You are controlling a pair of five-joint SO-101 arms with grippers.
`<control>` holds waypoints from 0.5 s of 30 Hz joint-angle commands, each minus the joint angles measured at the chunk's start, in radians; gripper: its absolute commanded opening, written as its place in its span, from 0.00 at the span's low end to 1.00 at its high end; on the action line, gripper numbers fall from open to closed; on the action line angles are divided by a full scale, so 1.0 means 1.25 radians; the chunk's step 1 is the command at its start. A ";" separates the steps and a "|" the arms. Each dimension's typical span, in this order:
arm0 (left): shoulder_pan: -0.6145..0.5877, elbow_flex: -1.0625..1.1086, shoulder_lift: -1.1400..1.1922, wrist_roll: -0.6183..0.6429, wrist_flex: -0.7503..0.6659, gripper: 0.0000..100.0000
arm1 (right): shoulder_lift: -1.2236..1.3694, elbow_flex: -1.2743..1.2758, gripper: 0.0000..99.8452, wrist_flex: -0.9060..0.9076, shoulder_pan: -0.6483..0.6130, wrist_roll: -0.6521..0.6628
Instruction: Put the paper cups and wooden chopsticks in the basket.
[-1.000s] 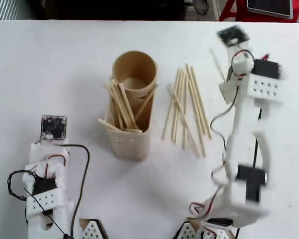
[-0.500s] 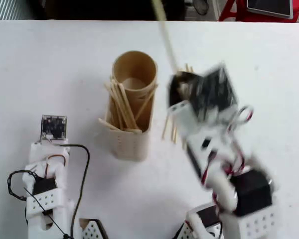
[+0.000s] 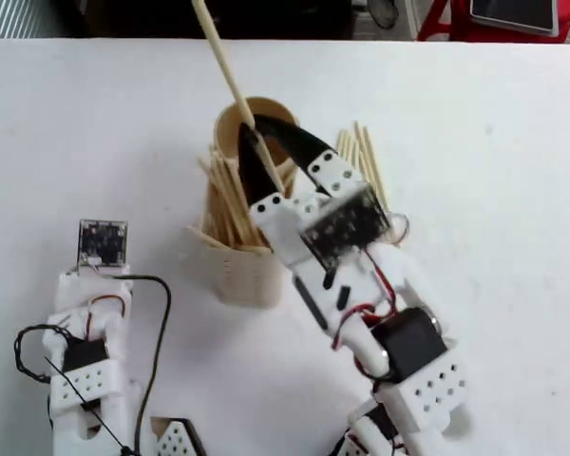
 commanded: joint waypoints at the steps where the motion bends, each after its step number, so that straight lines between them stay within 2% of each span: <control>1: -0.007 -0.001 -0.013 -0.010 0.001 0.10 | 0.023 -0.006 0.02 -0.024 -0.018 -0.006; 6: -0.007 -0.001 -0.013 -0.010 0.001 0.10 | 0.036 -0.006 0.12 -0.019 -0.041 -0.006; 13: -0.007 -0.001 -0.013 -0.010 0.001 0.10 | 0.033 -0.006 0.11 -0.017 -0.037 -0.004; 15: -0.007 -0.001 -0.013 -0.010 0.001 0.10 | 0.023 -0.009 0.11 0.023 -0.017 0.000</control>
